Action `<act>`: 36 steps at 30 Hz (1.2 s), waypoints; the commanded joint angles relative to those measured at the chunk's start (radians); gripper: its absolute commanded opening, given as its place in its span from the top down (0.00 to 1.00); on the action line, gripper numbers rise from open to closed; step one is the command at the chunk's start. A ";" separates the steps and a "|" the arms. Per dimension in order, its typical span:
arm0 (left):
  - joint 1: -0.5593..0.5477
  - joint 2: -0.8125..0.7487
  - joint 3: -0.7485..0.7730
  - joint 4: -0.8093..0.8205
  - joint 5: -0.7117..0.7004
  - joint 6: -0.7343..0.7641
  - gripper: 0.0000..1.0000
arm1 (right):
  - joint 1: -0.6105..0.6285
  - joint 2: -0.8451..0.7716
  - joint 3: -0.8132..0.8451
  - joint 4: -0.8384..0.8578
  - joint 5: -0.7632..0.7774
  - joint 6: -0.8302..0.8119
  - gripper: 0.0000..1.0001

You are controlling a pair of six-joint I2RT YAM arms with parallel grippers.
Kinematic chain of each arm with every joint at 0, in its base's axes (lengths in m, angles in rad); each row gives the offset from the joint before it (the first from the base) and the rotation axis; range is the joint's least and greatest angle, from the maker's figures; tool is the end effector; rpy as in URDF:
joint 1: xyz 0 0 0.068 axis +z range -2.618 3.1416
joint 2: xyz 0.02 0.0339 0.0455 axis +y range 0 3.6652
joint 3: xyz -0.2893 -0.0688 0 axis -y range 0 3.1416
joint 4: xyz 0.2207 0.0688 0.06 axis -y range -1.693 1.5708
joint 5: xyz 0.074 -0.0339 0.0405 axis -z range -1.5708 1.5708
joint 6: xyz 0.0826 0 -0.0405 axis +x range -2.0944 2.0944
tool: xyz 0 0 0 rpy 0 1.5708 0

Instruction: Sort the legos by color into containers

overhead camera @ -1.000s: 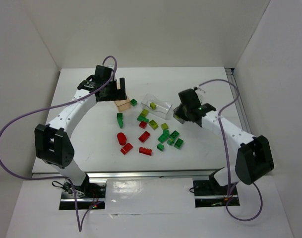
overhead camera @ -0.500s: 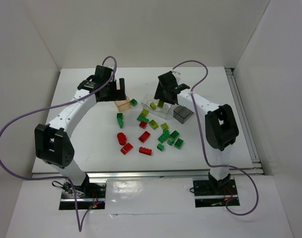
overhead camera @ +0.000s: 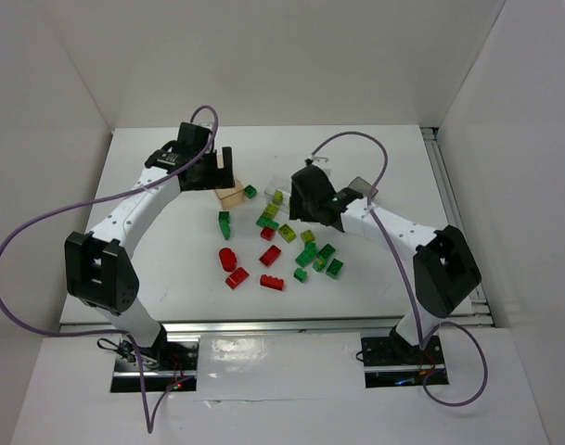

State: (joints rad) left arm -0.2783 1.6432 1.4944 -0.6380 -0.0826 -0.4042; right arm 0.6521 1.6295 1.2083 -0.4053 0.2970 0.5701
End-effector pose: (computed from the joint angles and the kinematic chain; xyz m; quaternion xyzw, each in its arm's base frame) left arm 0.3658 -0.0974 0.3180 -0.0738 0.9205 -0.0918 0.3725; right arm 0.3060 0.2032 0.2543 0.0160 0.9227 0.0935 0.3736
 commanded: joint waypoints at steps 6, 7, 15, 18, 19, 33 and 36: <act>0.001 -0.025 0.001 -0.005 -0.019 -0.027 0.00 | 0.092 0.105 0.000 0.023 -0.061 -0.199 0.21; 0.001 -0.025 0.001 -0.005 -0.019 -0.027 0.00 | 0.092 0.118 0.014 0.023 -0.061 -0.213 0.26; 0.001 -0.034 -0.017 -0.005 -0.037 -0.027 0.00 | 0.092 0.254 0.102 0.036 -0.084 -0.277 0.31; 0.001 -0.034 -0.017 -0.005 -0.037 -0.027 0.00 | 0.092 0.279 0.112 0.036 -0.064 -0.286 0.31; 0.001 -0.034 -0.017 -0.005 -0.037 -0.027 0.00 | 0.092 0.292 0.122 0.045 -0.064 -0.286 0.31; 0.001 -0.043 -0.017 -0.005 -0.077 -0.018 0.00 | 0.092 0.207 0.143 0.031 -0.024 -0.262 0.66; 0.001 -0.043 -0.040 -0.005 -0.066 -0.006 0.00 | 0.092 0.152 0.143 0.028 0.060 -0.251 0.66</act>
State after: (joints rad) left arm -0.2783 1.6405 1.4654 -0.6502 -0.1368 -0.4217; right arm 0.7437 1.9072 1.3239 -0.3927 0.2657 0.3000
